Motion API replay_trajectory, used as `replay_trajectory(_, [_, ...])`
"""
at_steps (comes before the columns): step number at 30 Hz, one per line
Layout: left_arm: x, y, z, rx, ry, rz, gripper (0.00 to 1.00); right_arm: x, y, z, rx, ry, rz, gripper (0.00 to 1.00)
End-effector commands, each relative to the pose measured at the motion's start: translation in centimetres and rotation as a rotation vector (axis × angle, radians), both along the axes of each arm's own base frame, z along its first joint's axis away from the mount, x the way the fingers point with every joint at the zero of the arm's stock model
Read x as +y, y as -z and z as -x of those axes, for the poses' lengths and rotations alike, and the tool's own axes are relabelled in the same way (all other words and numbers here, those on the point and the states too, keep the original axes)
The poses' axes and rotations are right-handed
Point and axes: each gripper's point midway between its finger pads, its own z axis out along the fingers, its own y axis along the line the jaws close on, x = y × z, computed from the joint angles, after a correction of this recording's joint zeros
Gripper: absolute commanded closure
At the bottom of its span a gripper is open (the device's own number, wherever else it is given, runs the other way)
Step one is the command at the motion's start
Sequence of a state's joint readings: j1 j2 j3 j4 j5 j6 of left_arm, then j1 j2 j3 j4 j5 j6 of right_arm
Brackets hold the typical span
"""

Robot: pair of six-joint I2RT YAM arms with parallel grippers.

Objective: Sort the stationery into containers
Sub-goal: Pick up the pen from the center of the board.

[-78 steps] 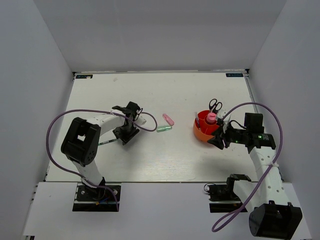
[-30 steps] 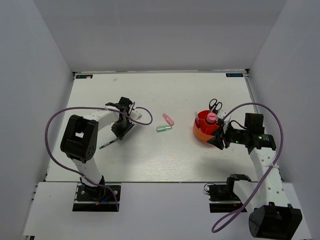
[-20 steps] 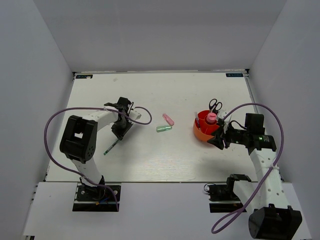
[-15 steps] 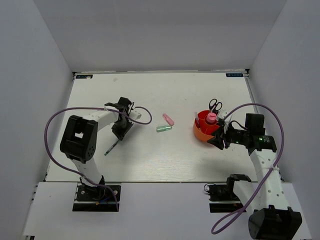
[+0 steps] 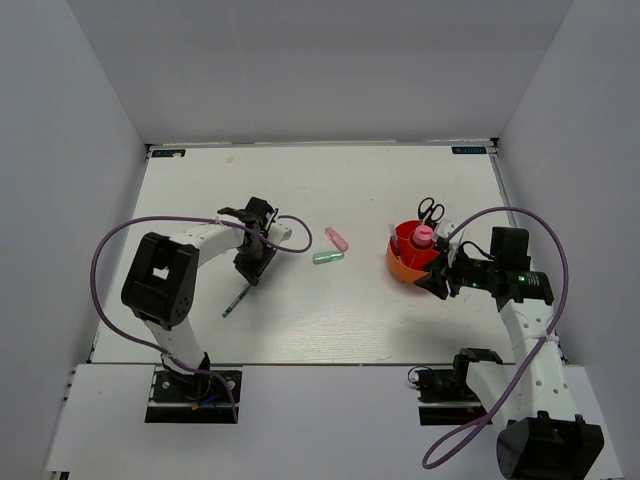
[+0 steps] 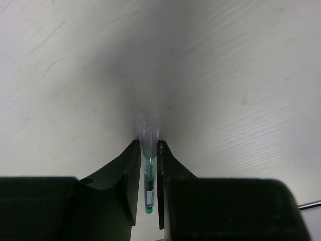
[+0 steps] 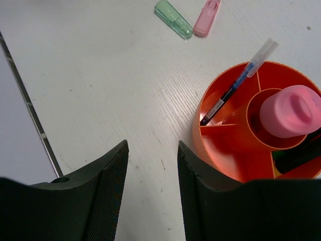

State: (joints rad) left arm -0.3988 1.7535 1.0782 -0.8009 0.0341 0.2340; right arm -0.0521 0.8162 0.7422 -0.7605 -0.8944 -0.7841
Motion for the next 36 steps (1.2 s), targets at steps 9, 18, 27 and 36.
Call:
replay_trajectory(9, [-5.1,-5.4,-2.0,-0.129,-0.012,0.218,1.00,0.0,-0.4,-0.2,-0.017,0.010,-0.013,0.54])
replay_trajectory(18, [-8.1,-8.6,-2.7,-0.203,0.029,0.284,1.00,0.0,-0.3,-0.2,-0.011,0.012,-0.014,0.54])
replay_trajectory(27, [-12.6,-14.1,-3.5,-0.324,0.075,0.418,1.00,-0.2,-0.1,-0.6,0.001,0.035,-0.006,0.58])
replay_trajectory(36, [-18.6,-20.0,-2.6,-0.448,0.108,0.591,1.00,-1.2,-0.3,-2.3,0.049,0.178,-0.010,1.00])
